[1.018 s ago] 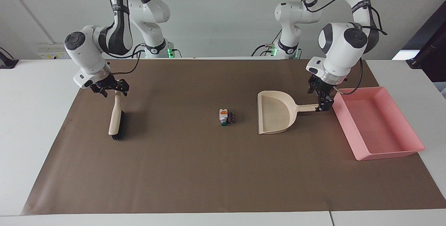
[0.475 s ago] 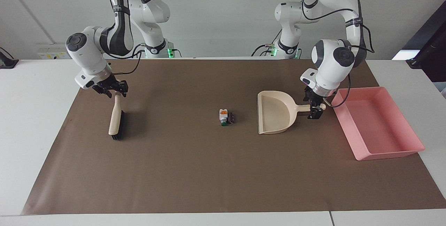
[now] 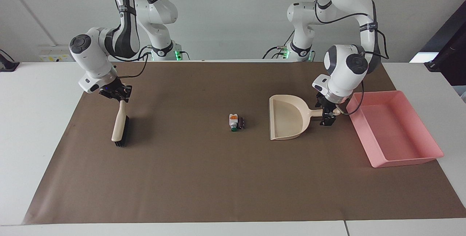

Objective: Clean e-waste and dump in bin
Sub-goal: 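Grasp the dustpan with the left gripper while the right gripper lifts the brush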

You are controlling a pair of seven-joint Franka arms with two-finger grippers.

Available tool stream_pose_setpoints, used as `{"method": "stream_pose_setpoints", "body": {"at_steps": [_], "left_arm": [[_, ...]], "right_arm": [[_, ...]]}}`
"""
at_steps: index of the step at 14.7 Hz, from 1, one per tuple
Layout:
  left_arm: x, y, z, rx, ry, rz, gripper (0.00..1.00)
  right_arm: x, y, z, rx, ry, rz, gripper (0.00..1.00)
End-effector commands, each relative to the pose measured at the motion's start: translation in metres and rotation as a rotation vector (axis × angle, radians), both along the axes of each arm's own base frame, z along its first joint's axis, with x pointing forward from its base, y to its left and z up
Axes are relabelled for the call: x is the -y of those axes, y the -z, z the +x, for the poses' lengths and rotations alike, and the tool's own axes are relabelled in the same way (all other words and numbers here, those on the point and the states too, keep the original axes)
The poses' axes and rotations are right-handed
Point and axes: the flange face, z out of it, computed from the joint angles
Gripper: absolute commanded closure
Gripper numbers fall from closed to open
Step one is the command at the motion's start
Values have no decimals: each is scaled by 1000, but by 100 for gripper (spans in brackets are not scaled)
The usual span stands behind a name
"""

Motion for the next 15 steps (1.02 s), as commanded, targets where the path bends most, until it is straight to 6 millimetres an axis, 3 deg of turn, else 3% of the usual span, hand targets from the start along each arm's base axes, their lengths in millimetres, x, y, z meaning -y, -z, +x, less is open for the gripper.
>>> {"method": "stream_pose_setpoints", "body": {"at_steps": [1, 2, 3, 4, 8, 15], "left_arm": [[5, -1, -7, -28, -29, -14, 23], [9, -2, -7, -27, -23, -14, 55], [11, -3, -7, -25, -18, -14, 78], [11, -3, -7, -24, -18, -15, 86], [12, -13, -7, -7, -18, -17, 99], [13, -38, -4, -24, -1, 9, 100]], "right_arm": [[-16, -27, 21, -11, 7, 8, 100], [-36, -41, 31, -15, -1, 7, 100], [-52, -53, 37, -16, 20, 0, 100], [-74, -61, 42, -15, 42, -6, 100], [-150, -75, 51, -1, 64, -27, 100], [-286, -60, 17, -9, 90, -66, 100]]}}
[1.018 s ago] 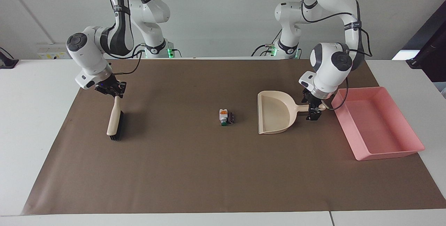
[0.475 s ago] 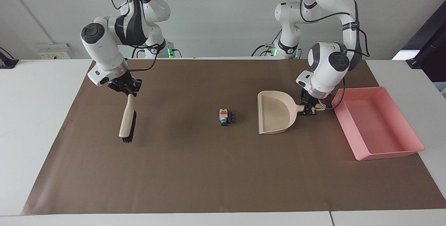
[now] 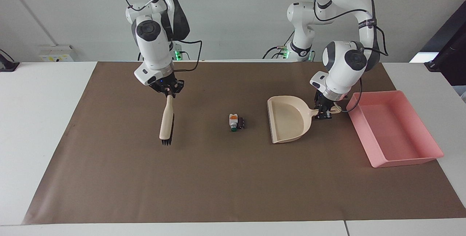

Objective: Clean e-waste and dump in bin
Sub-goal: 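Grasp the dustpan with the left gripper while the right gripper lifts the brush, then sweep the battery into the dustpan with the brush in the right gripper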

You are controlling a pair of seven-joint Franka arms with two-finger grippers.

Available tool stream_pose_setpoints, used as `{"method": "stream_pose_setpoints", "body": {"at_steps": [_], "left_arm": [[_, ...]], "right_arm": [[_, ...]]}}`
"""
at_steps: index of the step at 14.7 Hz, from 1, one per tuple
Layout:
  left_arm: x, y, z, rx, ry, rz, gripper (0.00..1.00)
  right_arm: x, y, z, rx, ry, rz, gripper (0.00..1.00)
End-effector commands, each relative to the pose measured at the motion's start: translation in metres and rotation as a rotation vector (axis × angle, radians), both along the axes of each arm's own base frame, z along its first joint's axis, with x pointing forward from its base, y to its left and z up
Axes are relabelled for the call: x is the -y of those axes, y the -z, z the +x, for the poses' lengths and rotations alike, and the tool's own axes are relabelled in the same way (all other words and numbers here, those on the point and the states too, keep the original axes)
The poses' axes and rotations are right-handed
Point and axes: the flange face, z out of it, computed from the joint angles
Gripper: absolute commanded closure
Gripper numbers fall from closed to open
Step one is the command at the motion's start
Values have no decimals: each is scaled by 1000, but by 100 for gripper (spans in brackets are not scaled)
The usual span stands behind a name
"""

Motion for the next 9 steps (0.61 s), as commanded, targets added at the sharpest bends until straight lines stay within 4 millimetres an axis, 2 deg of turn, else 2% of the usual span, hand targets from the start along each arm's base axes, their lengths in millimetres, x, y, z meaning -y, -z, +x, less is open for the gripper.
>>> {"method": "stream_pose_setpoints", "body": {"at_steps": [1, 3, 5, 8, 9], "left_arm": [[2, -14, -5, -15, 4, 49, 100], [29, -12, -10, -2, 44, 91, 100], [49, -4, -14, -1, 26, 140, 100], [63, 1, 3, -16, -22, 166, 100], [68, -3, 6, -18, -40, 172, 100]], "right_arm": [[-40, 11, -14, -15, 1, -19, 100], [-71, 22, -26, -22, -28, -32, 100], [-89, 30, -36, -28, -48, -39, 100], [-96, 32, -41, -18, -62, -34, 100], [-104, 33, -44, -10, -76, -30, 100]]}}
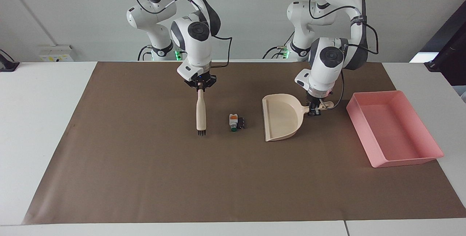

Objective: Clean e-waste and dump in bin
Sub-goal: 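Sweep the battery into the dustpan with the brush in the right gripper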

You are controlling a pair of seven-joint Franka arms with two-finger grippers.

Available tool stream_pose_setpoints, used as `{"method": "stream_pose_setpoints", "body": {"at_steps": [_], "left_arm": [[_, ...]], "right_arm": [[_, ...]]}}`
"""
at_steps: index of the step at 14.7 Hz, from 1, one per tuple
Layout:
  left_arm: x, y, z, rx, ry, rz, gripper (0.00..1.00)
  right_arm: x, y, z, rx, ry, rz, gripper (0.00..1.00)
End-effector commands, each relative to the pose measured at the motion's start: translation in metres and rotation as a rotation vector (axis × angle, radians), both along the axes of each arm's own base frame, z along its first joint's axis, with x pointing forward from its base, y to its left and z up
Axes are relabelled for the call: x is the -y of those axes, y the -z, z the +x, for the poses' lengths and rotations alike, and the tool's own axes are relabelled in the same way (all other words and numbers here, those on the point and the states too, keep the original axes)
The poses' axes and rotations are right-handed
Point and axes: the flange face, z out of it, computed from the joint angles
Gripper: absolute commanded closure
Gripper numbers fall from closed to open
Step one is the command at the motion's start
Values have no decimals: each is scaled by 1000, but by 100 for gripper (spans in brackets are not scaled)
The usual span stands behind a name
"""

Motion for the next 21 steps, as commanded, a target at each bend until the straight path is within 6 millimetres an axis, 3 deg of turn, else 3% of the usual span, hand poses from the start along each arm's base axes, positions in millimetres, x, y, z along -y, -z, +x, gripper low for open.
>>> {"method": "stream_pose_setpoints", "body": {"at_steps": [1, 4, 6, 9, 11, 16, 19, 21], "left_arm": [[8, -2, 18, -15, -56, 40, 100], [31, 19, 14, -27, -83, 68, 100], [33, 21, 16, -25, -88, 76, 100], [32, 20, 16, -18, -75, 93, 100], [31, 20, 16, -17, -73, 99, 100], [35, 20, 11, -32, -46, 149, 100], [34, 18, 10, -33, -47, 150, 100], [35, 18, 10, -28, -41, 145, 100]], "right_arm": [[-15, 3, -6, 29, -21, 11, 100], [-38, 23, -6, 40, -28, 15, 100], [-61, 32, -5, 38, -12, 9, 100], [-121, 57, -4, 38, 16, -19, 100], [-139, 55, 3, 45, 9, -10, 100], [-186, 50, -26, -4, 2, 201, 100], [-208, 40, -27, -52, 36, 397, 100], [-214, 32, -25, -38, 40, 429, 100]]}}
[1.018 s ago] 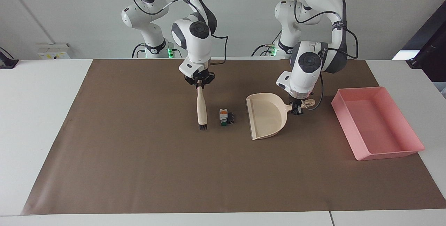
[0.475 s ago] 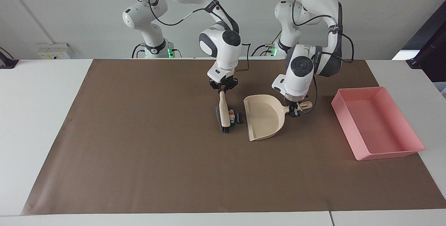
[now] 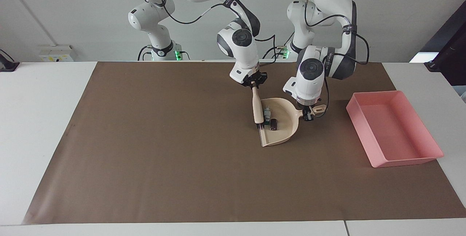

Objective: Clean e-waste and dump in bin

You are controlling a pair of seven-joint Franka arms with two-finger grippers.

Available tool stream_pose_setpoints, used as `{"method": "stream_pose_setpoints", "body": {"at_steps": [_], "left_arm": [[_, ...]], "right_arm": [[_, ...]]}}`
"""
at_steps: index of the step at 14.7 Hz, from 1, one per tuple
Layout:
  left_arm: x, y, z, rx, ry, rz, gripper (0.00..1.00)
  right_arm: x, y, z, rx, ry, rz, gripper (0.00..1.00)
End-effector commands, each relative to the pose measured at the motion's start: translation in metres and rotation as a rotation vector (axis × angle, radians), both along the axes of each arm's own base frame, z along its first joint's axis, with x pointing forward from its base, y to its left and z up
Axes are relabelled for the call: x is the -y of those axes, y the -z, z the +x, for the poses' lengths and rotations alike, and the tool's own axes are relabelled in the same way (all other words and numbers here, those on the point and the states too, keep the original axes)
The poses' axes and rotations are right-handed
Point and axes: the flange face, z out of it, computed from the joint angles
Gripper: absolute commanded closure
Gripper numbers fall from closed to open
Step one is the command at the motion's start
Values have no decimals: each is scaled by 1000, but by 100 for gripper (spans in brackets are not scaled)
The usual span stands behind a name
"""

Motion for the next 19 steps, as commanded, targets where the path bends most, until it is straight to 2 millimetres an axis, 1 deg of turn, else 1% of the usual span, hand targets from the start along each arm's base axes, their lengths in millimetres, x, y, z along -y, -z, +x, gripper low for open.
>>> {"method": "stream_pose_setpoints", "body": {"at_steps": [1, 4, 8, 9, 10, 11, 12, 13, 14, 15, 16, 17, 18, 19], "left_arm": [[4, -1, 1, 0, 9, 26, 100], [-1, 1, 2, 2, 27, 19, 100], [-15, 0, 11, 8, 68, -12, 100], [-27, -1, 14, 16, 54, -21, 100], [-28, -5, 14, 21, 60, -24, 100], [-29, -7, 14, 19, 77, -27, 100], [-36, -11, 15, 20, 77, -33, 100], [-45, -19, 17, 24, 76, -46, 100], [-47, -27, 16, 20, 110, -64, 100], [-56, -35, 17, 19, 110, -92, 100], [-67, -44, 17, 11, 98, -106, 100], [-76, -54, 16, -3, 111, -107, 100], [-90, -63, 18, -15, 114, -114, 100], [-102, -76, 19, -8, 111, -124, 100]], "right_arm": [[-8, -9, 8, 7, 0, 51, 100], [-8, -12, 8, 9, -1, 54, 100], [-8, -14, 7, 10, -7, 51, 100], [-6, -19, 5, 6, -10, 43, 100], [0, -28, 4, 4, -31, 16, 100], [13, -46, 2, 21, -72, -34, 100], [34, -67, 8, 21, -61, -72, 100], [51, -86, 12, 12, -51, -91, 100], [62, -100, 8, 2, -57, -112, 100], [75, -111, 10, 6, -65, -142, 100], [89, -116, 16, 10, -60, -172, 100], [96, -120, 15, 7, -66, -194, 100], [108, -125, 18, 7, -67, -224, 100], [129, -130, 27, 12, -53, -266, 100]]}}
